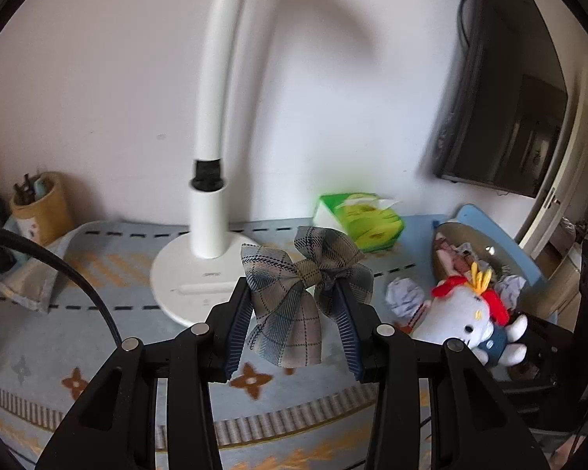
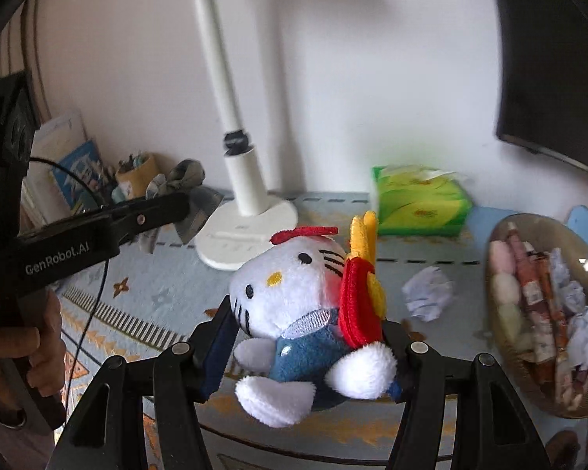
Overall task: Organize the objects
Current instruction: 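Carry the plaid bow and Hello Kitty plush toward the bowl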
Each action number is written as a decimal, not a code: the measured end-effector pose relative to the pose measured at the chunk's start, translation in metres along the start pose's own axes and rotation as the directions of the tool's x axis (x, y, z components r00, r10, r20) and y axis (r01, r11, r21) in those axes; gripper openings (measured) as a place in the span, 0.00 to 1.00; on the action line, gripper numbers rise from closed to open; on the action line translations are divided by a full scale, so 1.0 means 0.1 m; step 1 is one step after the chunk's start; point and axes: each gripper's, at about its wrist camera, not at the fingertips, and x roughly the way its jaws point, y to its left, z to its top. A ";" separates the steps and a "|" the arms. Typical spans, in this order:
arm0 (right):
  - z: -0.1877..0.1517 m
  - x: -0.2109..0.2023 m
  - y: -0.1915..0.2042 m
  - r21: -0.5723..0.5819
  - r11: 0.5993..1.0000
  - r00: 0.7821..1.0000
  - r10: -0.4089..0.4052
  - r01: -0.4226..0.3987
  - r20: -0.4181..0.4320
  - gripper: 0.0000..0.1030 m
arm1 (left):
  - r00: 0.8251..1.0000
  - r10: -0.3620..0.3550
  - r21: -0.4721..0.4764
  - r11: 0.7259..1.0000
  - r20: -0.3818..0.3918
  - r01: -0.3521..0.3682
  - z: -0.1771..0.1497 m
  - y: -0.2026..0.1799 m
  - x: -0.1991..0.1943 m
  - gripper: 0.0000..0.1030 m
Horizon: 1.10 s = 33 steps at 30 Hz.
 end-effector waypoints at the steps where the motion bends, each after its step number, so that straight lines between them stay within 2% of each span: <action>1: 0.03 -0.05 -0.07 0.012 1.000 1.000 -0.003 0.003 0.011 0.59 | 1.000 -0.003 0.007 1.000 0.002 0.003 0.02 -0.05 0.01 0.37; 3: 0.08 -0.15 -0.19 0.032 0.999 0.999 -0.003 0.002 0.037 0.59 | 1.000 -0.013 0.015 1.000 0.001 0.013 0.05 -0.15 0.03 0.37; 6: 0.17 -0.30 -0.39 0.058 0.998 0.997 -0.023 0.018 0.074 0.59 | 0.997 -0.076 -0.003 0.997 0.007 0.076 0.10 -0.31 0.02 0.37; 12: 0.29 -0.59 -0.91 0.141 0.989 0.989 -0.069 0.050 0.134 0.59 | 0.994 -0.108 0.081 0.991 0.030 0.105 0.22 -0.84 0.09 0.37; 22: 0.23 -0.84 -1.71 0.270 0.956 0.977 -0.155 0.112 0.145 0.59 | 0.985 -0.172 0.172 0.971 0.013 0.167 0.30 -1.62 0.42 0.37; 28: 0.17 -0.93 -2.06 0.316 0.938 0.971 -0.197 0.145 0.139 0.59 | 0.985 -0.173 0.216 0.962 0.001 0.168 0.28 -1.90 0.54 0.37; 33: 0.14 -0.95 -2.28 0.357 0.924 0.970 -0.200 0.140 0.136 0.59 | 0.984 -0.179 0.233 0.957 0.003 0.173 0.27 -1.93 0.56 0.37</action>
